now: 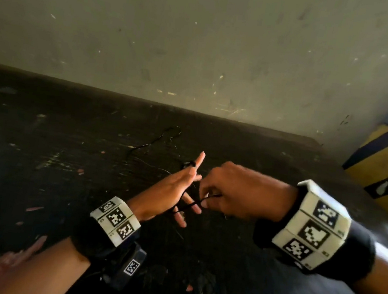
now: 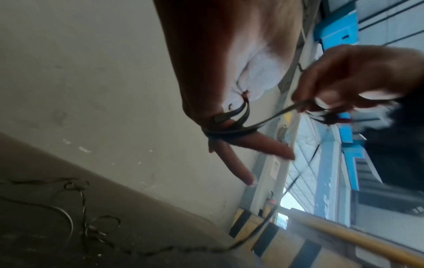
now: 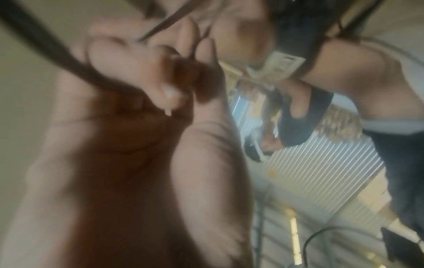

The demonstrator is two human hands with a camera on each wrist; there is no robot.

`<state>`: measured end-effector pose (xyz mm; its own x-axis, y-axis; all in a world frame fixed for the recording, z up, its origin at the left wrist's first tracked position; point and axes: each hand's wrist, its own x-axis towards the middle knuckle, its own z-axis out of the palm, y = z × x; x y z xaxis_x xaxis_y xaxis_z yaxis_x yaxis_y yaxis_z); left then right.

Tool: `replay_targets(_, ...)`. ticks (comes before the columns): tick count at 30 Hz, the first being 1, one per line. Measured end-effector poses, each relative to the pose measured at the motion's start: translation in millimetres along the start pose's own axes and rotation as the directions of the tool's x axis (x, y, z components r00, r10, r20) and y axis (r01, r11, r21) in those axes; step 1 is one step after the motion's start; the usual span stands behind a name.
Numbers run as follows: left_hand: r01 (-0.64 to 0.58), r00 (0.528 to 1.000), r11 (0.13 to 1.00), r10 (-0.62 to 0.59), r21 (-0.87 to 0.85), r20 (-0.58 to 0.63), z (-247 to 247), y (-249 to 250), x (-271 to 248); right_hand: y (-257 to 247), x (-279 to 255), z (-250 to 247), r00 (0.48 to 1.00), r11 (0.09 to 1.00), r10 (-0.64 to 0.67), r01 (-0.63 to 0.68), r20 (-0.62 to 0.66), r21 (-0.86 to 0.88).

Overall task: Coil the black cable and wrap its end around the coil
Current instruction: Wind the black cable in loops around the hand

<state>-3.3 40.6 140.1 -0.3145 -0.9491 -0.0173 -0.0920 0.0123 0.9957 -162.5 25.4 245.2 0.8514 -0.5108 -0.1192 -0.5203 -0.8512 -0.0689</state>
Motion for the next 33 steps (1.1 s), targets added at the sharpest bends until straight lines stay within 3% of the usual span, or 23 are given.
replay_targets(3, 0.047, 0.994, 0.999, -0.048, 0.006, 0.097, 7, 0, -7, 14, 6, -26, 0.995, 0.994, -0.097, 0.096, -0.013, -0.053)
replay_targets(7, 0.094, 0.972, 0.985, -0.06, -0.144, 0.225, 7, 13, -17, 42, 21, -45, 0.979, 0.986, -0.166, 0.168, -0.115, 0.004)
replay_targets(12, 0.104, 0.933, 0.961, -0.005, -0.257, 0.359, -7, 25, -25, 73, 31, -35, 0.946, 0.983, -0.027, 0.084, -0.322, 0.164)
replay_targets(15, 0.095, 0.917, 0.927, 0.06, -0.363, 0.395, -8, 32, -25, 85, 42, -10, 0.899, 0.959, 0.067, 0.061, -0.432, 0.277)
replay_targets(17, 0.045, 0.923, 0.886, 0.14, -0.461, 0.358, -8, 40, -23, 90, 49, 13, 0.856, 0.927, 0.123, 0.082, -0.502, 0.366)
replay_targets(19, -0.042, 0.937, 0.826, 0.228, -0.562, 0.265, -13, 49, -16, 89, 54, 38, 0.849, 0.888, 0.185, 0.071, -0.495, 0.454)
replay_targets(22, -0.165, 0.962, 0.756, 0.266, -0.634, 0.067, -27, 59, 1, 71, 60, 72, 0.864, 0.82, 0.274, 0.02, -0.423, 0.572)
replay_targets(24, -0.226, 0.966, 0.735, 0.252, -0.64, -0.052, -37, 62, 13, 53, 60, 83, 0.918, 0.769, 0.232, 0.028, -0.32, 0.638)
replay_targets(26, -0.269, 0.962, 0.751, 0.237, -0.603, -0.134, -42, 60, 23, 34, 59, 86, 0.973, 0.757, 0.149, 0.001, -0.175, 0.653)
replay_targets(28, -0.284, 0.958, 0.797, 0.217, -0.533, -0.187, -44, 55, 29, 16, 54, 83, 0.993, 0.759, 0.073, 0.007, -0.096, 0.651)
replay_targets(33, -0.224, 0.959, 0.918, 0.149, -0.326, -0.242, -45, 35, 32, 6, 35, 58, 0.992, 0.805, 0.103, -0.041, -0.071, 0.592)
